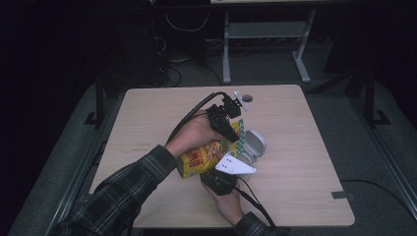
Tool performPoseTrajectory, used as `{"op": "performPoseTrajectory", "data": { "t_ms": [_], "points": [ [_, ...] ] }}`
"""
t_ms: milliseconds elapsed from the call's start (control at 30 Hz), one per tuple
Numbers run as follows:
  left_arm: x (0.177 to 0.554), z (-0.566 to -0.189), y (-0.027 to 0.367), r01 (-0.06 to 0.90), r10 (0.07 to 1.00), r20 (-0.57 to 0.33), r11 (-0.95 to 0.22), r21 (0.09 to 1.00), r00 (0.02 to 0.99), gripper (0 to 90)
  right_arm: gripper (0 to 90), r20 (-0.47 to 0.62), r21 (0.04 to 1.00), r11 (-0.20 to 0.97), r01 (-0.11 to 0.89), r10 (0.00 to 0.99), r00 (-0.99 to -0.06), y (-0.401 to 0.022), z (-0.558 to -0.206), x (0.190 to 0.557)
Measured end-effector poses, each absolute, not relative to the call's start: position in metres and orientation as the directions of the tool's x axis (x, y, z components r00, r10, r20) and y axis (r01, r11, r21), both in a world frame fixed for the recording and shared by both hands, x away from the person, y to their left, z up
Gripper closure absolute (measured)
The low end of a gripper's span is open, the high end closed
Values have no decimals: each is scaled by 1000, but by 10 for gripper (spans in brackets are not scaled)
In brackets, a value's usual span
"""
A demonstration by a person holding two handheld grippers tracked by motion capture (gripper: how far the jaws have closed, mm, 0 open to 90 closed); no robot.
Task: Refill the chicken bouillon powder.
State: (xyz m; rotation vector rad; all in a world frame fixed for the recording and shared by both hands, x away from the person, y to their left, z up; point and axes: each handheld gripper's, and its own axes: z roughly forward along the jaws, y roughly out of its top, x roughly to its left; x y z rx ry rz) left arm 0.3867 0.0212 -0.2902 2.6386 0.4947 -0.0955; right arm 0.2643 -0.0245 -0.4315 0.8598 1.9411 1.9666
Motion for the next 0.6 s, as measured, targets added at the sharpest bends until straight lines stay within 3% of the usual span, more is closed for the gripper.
{"op": "performPoseTrajectory", "data": {
  "t_ms": [600],
  "points": [
    [387,-291,21,357,325,-148,-833,424,934,897,898,231,971,-79,226,561,-795,-25,-432,265]
  ]
}}
